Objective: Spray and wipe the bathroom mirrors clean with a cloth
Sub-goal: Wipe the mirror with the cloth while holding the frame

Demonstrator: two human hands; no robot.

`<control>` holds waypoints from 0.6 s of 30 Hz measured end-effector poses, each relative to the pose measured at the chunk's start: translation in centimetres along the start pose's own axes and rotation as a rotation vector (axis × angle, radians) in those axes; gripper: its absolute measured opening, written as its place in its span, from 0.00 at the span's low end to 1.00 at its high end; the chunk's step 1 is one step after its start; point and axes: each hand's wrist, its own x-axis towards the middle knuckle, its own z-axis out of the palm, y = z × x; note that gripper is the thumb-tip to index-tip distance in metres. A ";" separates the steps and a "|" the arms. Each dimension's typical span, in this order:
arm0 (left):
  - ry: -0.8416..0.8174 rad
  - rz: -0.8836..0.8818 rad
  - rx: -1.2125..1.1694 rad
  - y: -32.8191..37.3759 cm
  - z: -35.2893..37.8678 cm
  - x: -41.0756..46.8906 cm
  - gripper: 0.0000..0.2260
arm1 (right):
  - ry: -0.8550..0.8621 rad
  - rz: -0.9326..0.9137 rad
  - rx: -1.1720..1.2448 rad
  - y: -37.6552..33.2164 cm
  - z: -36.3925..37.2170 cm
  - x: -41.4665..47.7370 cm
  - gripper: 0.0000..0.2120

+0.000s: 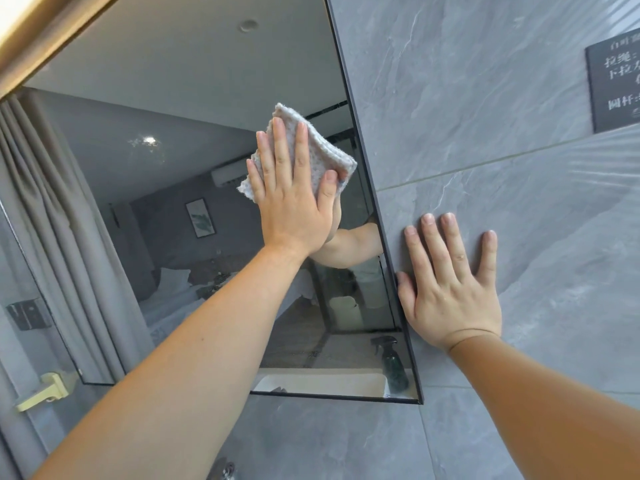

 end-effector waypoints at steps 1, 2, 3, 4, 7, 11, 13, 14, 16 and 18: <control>-0.012 0.032 0.020 0.2 -0.1 -0.3 0.32 | -0.003 0.003 0.004 0.0 0.0 0.0 0.30; -0.032 0.093 0.047 0.4 -0.2 -0.6 0.32 | -0.004 0.006 0.007 0.0 0.0 0.0 0.30; -0.054 0.167 0.075 0.5 -0.3 -0.9 0.32 | -0.003 0.007 0.010 0.0 -0.1 0.0 0.30; -0.074 0.235 0.090 0.4 -0.3 -1.2 0.32 | 0.000 0.008 0.011 0.0 -0.1 0.1 0.30; -0.111 0.382 0.110 -0.5 -0.7 -1.2 0.33 | 0.015 0.015 0.013 -0.1 -0.2 0.2 0.30; -0.122 0.444 0.112 -2.0 -0.9 0.3 0.33 | 0.009 0.022 0.005 -0.1 -0.5 0.5 0.29; -0.076 0.108 0.032 -3.3 -0.6 1.6 0.32 | -0.003 0.022 0.012 -0.3 -1.1 0.7 0.28; -0.051 -0.104 -0.027 -4.0 -0.5 2.4 0.32 | -0.002 0.022 0.016 -0.4 -1.5 1.0 0.27; -0.021 -0.421 -0.116 -5.7 -0.4 4.2 0.31 | 0.039 0.021 0.024 -0.4 -2.3 2.6 0.23; -0.018 -0.617 -0.172 -6.7 -0.5 5.7 0.31 | 0.121 0.014 0.047 -0.3 -3.0 5.9 0.22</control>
